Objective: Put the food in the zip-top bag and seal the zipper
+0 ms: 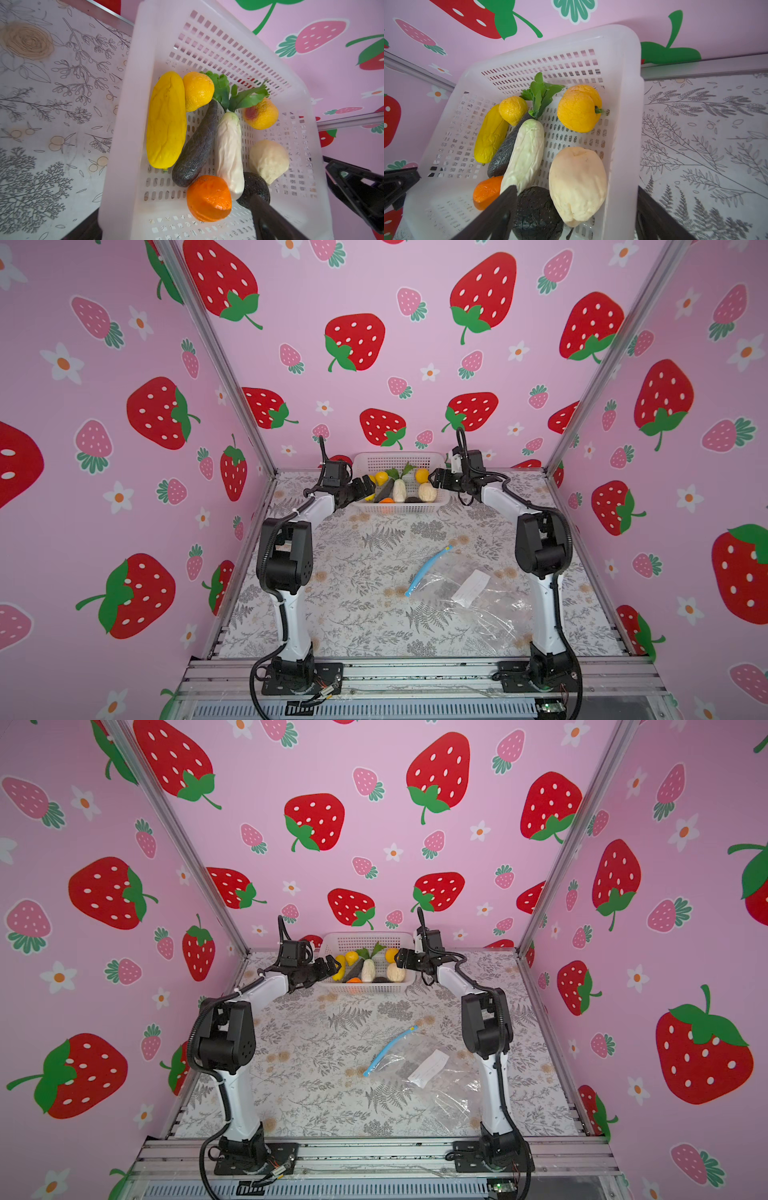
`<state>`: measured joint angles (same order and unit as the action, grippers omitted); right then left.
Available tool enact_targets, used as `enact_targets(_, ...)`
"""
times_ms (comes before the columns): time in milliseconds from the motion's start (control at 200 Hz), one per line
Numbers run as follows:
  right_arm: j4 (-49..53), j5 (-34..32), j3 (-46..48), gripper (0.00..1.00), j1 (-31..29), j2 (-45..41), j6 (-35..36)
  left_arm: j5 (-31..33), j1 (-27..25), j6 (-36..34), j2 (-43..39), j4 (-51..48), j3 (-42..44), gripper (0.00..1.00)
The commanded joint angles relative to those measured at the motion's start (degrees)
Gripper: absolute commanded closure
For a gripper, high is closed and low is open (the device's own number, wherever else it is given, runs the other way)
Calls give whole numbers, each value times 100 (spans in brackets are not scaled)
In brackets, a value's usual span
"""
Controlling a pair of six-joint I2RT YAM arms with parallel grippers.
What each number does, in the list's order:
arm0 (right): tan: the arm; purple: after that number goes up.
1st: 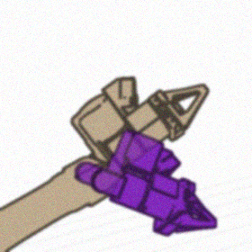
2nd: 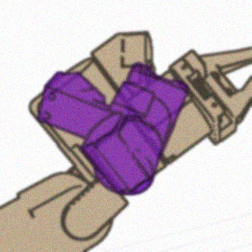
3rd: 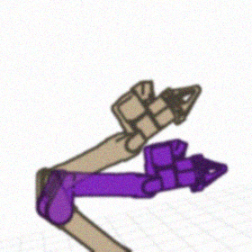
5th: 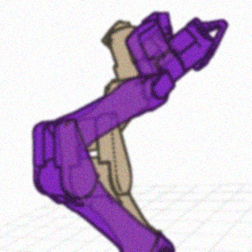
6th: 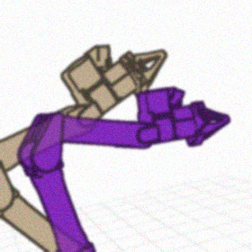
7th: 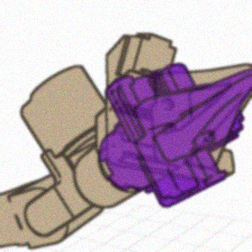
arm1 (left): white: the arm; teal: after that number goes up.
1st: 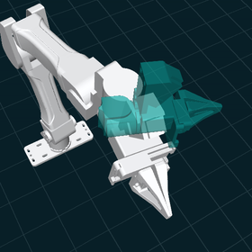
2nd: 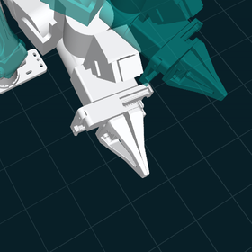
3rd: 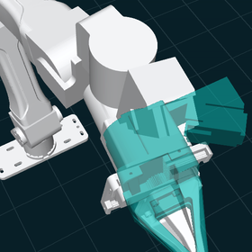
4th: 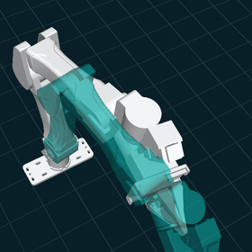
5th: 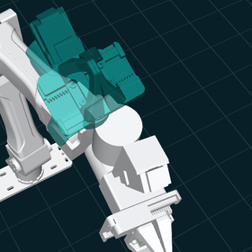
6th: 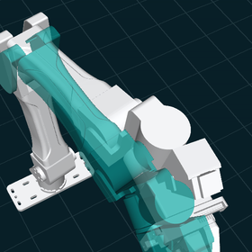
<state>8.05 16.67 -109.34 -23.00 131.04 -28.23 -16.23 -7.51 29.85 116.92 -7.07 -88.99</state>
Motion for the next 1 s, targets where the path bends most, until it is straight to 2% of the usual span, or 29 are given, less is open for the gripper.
enact_targets(0,204,153,-445,13,-178,212,72,161,79,26,-204,75,88,1)
enact_targets(225,427,-14,-804,13,-336,384,79,197,298,-93,-119,-48,42,1)
enact_targets(330,771,-534,-856,11,-337,287,140,249,299,-65,-154,-94,91,1)
enact_targets(445,1736,-1596,-1219,4,-336,92,194,517,298,-101,-487,-349,317,1)
enact_targets(545,2323,-2547,-1227,3,-425,-311,120,991,303,-50,-934,-862,499,1)
enact_targets(620,2718,-3372,-1107,3,-641,-644,-43,1139,302,71,-1263,-1330,564,1)
enact_targets(725,3121,-4570,-593,1,-1170,-1269,-225,1015,277,411,-1775,-1832,825,1)
enact_targets(775,3271,-5163,-175,0,-1506,-1603,-366,737,261,525,-2028,-1924,1062,1)
enact_targets(835,3448,-5517,389,0,-1873,-2036,-680,630,182,622,-2398,-2009,1452,1)
enact_targets(920,4010,-5898,996,1,-2408,-2468,-1486,578,93,790,-2944,-2094,2066,0)
enact_targets(995,4875,-6091,1108,5,-2859,-2553,-2415,435,85,843,-3326,-2206,2516,0)
